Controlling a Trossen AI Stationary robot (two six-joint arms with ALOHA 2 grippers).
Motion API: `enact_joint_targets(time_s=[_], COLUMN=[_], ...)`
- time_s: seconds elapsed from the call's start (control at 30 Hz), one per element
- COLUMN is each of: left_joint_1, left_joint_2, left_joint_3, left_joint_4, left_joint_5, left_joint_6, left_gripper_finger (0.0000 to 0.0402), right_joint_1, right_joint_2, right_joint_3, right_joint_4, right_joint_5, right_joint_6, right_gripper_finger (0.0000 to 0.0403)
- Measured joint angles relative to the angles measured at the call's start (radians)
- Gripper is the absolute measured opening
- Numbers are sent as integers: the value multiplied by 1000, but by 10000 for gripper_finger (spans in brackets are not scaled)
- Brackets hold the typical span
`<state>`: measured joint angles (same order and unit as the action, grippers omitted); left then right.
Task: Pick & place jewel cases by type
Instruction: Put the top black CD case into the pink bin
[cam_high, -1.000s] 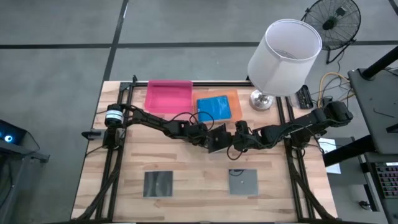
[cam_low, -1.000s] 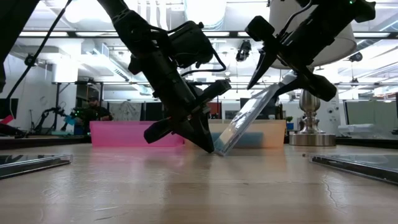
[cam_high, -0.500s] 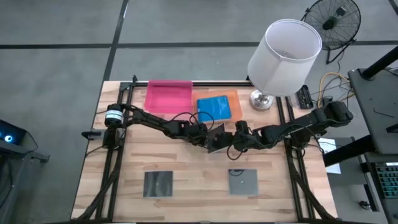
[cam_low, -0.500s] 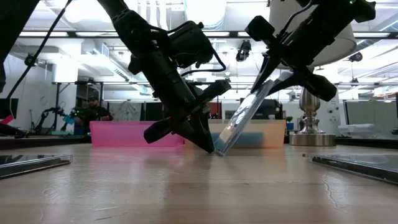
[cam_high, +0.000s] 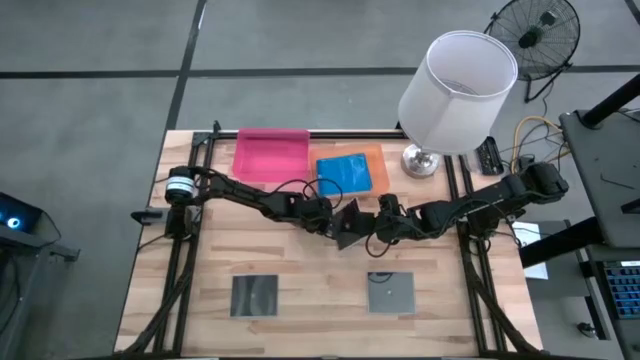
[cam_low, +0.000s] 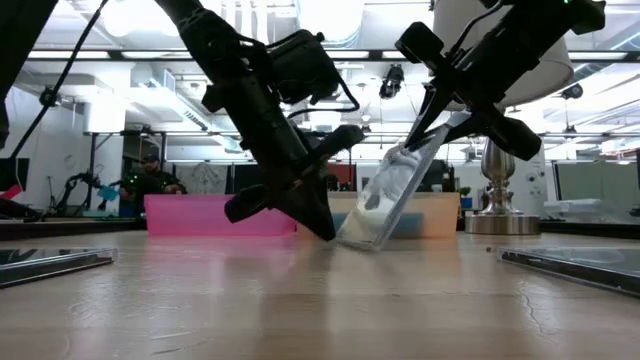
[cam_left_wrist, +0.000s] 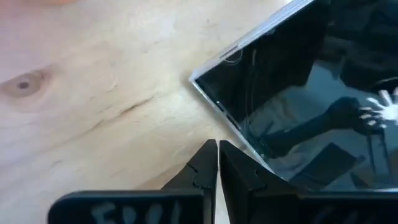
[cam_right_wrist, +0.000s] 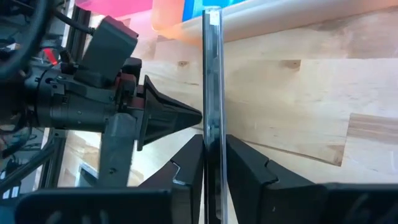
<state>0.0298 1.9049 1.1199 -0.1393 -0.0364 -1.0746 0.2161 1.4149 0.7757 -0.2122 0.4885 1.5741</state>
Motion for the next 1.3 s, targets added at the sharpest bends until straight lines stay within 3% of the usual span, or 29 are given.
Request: enact_joint_targets(time_s=[0.37,0.93,1.13,1.3], left_joint_1=[0,1,0,0], left_joint_2=[-127,-295,-336,-373], left_joint_3=[1,3,3,3], left_joint_4=[-121,-137,-128,-134], left_joint_5=[71,138,220,226], left_joint_6=[93,240,306,327], left_gripper_finger=[0,0,0,0], right_joint_1=[0,0,0,0], right_joint_2=[-64,-159,-194,-202], right_joint_3=[0,10,71,154], right_joint_4=[-24,-34,-35,-39], right_joint_5=[1,3,-3,-19], right_joint_6=[-64,-173,-334,-471], right_gripper_finger=[55,36,35,35])
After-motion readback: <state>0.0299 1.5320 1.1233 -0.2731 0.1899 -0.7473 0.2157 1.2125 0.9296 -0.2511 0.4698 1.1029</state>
